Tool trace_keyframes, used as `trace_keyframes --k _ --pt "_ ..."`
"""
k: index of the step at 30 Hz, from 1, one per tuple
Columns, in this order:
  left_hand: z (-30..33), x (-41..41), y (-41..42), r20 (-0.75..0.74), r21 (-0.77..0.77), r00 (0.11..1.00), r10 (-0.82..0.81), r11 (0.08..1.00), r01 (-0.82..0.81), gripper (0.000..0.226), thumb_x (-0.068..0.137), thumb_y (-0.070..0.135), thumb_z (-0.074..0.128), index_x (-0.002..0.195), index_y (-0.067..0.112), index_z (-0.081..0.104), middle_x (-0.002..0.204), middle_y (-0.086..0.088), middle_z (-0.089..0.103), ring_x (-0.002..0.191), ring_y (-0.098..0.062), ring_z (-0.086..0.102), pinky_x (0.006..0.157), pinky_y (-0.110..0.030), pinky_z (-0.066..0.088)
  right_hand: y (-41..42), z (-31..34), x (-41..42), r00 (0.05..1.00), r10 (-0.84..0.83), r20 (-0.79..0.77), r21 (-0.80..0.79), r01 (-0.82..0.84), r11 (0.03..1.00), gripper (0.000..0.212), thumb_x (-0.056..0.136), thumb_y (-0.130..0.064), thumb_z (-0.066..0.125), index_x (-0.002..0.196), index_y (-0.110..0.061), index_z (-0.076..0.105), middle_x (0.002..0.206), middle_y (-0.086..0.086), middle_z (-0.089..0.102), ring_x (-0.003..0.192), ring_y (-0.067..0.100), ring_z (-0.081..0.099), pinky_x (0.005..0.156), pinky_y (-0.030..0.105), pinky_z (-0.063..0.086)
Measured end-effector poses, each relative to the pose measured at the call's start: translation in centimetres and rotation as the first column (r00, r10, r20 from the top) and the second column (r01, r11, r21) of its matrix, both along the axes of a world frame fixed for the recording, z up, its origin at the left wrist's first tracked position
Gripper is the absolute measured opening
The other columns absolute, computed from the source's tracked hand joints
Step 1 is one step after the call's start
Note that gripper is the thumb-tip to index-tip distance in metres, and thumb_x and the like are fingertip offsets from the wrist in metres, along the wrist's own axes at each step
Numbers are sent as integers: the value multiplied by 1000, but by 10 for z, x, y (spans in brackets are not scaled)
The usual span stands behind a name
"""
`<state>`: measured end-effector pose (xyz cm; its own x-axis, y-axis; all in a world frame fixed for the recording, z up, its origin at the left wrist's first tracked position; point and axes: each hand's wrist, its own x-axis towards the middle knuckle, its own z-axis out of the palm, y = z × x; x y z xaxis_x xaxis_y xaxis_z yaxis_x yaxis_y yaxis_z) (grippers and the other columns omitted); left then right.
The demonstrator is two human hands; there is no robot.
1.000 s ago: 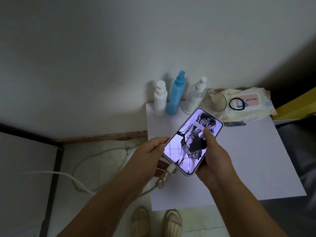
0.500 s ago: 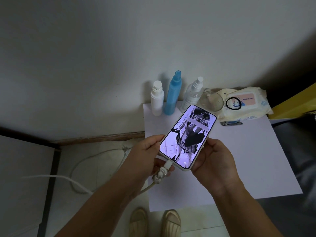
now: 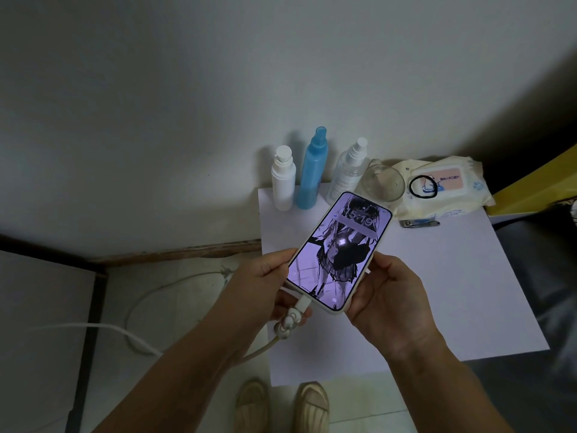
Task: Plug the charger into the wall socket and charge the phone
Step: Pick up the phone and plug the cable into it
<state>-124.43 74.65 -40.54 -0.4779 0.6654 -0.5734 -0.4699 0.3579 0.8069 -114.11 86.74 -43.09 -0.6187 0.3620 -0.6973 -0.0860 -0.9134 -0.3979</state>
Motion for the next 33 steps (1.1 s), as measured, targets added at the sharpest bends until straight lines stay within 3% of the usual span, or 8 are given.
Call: trace_keyframes --k 4,8,10,13,18,22,28,33 --pt "-1 -1 -2 -4 0 1000 -12 1000 12 50 94 5 28 79 30 68 44 -6 64 40 -19 59 36 -17 45 0 2 0 1000 -10 -1 -13 10 1000 29 88 -20 40 95 -11 66 115 23 49 108 35 47 102 44 36" --pt "-10 -4 -3 -22 -21 999 -31 999 30 49 95 7 28 82 32 68 45 -6 64 42 -21 58 40 -21 46 -1 -2 2 998 52 38 63 -55 997 38 94 -22 35 87 -11 70 87 14 71 79 27 71 69 40 61" --pt "-19 -7 -5 -49 -49 997 -55 997 53 50 95 9 28 81 34 68 48 -7 63 48 -24 58 46 -25 46 1 -7 4 983 129 134 154 -149 977 36 95 -20 36 85 -10 70 75 12 73 67 25 72 56 35 61" --pt "-35 -10 -8 -77 -97 991 -113 990 105 54 96 11 26 78 39 70 61 -17 61 59 -31 52 54 -31 44 0 -20 9 902 235 362 294 -350 890 30 94 -16 41 90 -6 69 78 17 70 65 27 70 58 35 60" --pt "-68 -7 -14 -49 -182 981 -187 968 175 53 94 9 26 83 36 70 59 -17 62 54 -28 51 48 -24 38 -7 -46 18 741 350 573 187 -534 825 26 92 -12 41 98 0 64 72 17 66 57 26 67 55 34 58" --pt "-89 -7 -17 -65 -229 981 -185 959 165 54 95 10 28 77 42 68 46 -3 64 41 -18 52 35 -15 37 -11 -61 21 672 384 633 132 -583 801 23 92 -8 44 105 1 60 78 19 64 61 29 64 53 33 57" --pt "-104 -7 -15 -109 -247 976 -187 956 156 54 94 6 29 74 38 68 48 -8 59 28 -8 45 30 -11 34 -14 -69 23 632 395 666 106 -605 789 21 92 -9 47 108 0 57 76 19 62 60 28 61 56 34 56" --pt "-122 -3 -13 -319 -424 891 -324 889 171 25 94 10 30 94 16 54 68 -3 56 54 -14 53 45 -21 46 -16 -72 26 573 422 703 138 -692 709 20 94 -12 43 104 -5 59 76 15 63 60 25 61 57 30 55"
